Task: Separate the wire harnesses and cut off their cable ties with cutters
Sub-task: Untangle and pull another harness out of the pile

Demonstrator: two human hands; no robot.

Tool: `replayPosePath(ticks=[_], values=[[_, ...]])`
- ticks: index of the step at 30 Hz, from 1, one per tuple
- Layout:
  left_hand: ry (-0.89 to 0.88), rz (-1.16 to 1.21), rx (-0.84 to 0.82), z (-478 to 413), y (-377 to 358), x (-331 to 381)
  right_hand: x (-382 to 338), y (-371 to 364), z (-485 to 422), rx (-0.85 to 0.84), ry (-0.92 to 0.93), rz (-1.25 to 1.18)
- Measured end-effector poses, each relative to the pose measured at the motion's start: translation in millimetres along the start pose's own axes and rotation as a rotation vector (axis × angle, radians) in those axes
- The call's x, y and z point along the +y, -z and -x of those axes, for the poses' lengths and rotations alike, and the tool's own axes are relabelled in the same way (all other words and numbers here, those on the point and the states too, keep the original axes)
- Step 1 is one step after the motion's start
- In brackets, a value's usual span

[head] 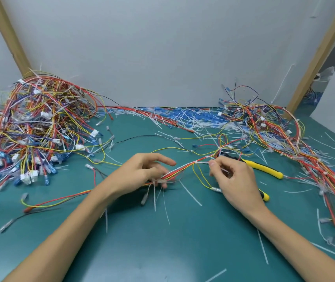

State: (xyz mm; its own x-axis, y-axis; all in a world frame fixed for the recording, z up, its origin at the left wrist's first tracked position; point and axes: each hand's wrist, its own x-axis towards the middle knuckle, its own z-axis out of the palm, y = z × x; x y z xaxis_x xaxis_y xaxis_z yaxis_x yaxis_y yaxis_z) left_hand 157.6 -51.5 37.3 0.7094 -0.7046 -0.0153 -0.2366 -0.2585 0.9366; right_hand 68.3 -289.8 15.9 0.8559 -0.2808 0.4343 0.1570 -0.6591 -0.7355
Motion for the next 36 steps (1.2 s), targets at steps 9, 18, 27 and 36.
replayPosePath(ticks=[9,18,27,36], values=[[0.023,-0.097,-0.038,5.9,9.1,2.1,10.3,7.4,-11.0,0.084,0.016,0.084],[-0.089,-0.330,0.399,-4.4,-22.1,-10.4,22.3,15.3,-19.9,0.105,0.017,0.157],[-0.364,-0.666,0.651,-3.4,-28.2,-11.8,-15.5,29.4,-7.2,0.212,0.199,0.343],[-0.183,-0.608,0.685,-6.5,-17.9,-17.5,-59.8,-42.9,8.5,-0.380,-0.020,0.470]])
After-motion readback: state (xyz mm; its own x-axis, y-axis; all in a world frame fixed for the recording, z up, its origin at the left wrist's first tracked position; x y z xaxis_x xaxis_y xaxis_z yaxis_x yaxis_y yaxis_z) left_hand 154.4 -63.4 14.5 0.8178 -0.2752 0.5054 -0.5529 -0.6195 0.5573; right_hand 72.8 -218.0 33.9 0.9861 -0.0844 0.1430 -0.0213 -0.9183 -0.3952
